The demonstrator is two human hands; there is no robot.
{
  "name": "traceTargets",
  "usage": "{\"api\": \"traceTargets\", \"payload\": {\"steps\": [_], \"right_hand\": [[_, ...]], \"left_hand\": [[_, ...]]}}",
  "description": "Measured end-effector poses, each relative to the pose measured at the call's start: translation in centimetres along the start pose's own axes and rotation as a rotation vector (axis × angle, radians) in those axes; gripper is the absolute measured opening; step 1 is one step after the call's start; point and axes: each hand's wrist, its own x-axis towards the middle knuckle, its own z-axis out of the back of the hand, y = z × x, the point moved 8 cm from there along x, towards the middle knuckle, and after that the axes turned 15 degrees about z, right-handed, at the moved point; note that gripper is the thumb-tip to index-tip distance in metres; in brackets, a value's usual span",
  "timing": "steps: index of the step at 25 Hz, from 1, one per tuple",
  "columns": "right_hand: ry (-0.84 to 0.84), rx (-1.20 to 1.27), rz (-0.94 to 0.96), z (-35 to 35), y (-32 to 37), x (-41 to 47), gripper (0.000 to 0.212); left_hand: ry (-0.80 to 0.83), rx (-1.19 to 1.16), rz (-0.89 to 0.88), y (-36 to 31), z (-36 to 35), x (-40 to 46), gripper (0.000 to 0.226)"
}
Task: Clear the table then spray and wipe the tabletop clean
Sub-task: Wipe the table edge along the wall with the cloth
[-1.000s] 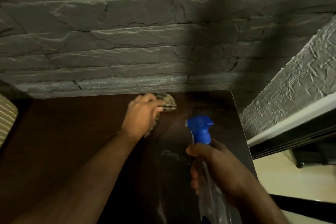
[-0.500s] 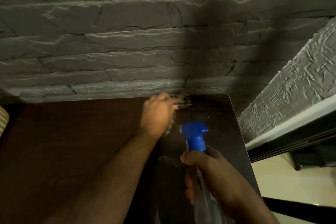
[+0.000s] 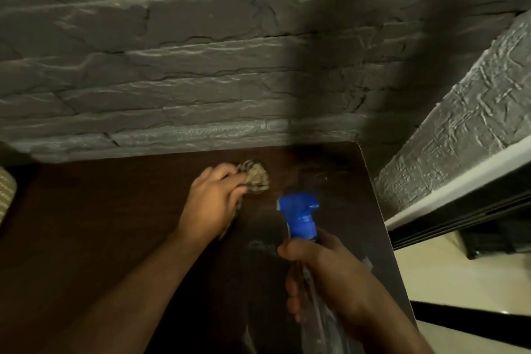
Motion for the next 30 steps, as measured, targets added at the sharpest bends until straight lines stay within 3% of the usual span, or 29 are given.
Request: {"api": "traceTargets", "payload": {"steps": [3,5,8,10,14,19,21,24,26,28,30], "right_hand": [[-0.017,-0.015,-0.011,0.2,0.0,-0.8,0.054],[-0.036,-0.015,-0.005,0.3,-0.3,-1.1,0.051],[-0.03,-0.02,-0.015,0.1,-1.0,-1.8,0.045],[-0.045,-0.015,-0.027,-0.3,-1.5,-2.8,0.041],[-0.061,0.016,-0.03,-1.4,-2.4,-4.8,0.038],[-0.093,-0.014,-0.057,-3.7,-3.8,-6.1,0.041],[-0.122,-0.027,-0.053,-4.0,-3.9,-6.3,0.031],[-0.188,-0.049,-0.027,-3.7,-3.0,-6.5,0.022],[-0.22,-0.06,-0.021,-3.3,-2.5,-6.8,0.025],[-0.217,-0.069,-0.026,-3.0,-2.1,-7.3,0.03],[-0.205,-0.071,-0.026,-3.2,-1.8,-7.6,0.028]], "left_hand": [[-0.011,0.007,0.142,2.1,0.8,1.1,0.025],[0.009,-0.027,0.258,-0.3,-0.2,3.9,0.024],[0.118,-0.063,-0.018,-5.0,-2.3,1.9,0.026],[0.145,-0.082,-0.185,-3.3,-1.6,-0.8,0.028],[0.098,-0.036,-0.009,0.8,0.2,3.5,0.026],[0.066,-0.09,-0.007,-0.6,-0.5,3.4,0.027],[0.104,-0.1,0.002,-1.7,-0.4,2.4,0.026],[0.218,-0.083,-0.215,-5.2,-1.1,-3.4,0.027],[0.284,-0.112,-0.363,-4.2,-1.0,-7.6,0.027],[0.231,-0.13,-0.253,-1.2,-0.2,-5.5,0.025],[0.134,-0.096,0.036,-0.1,-0.1,-0.3,0.026]]}}
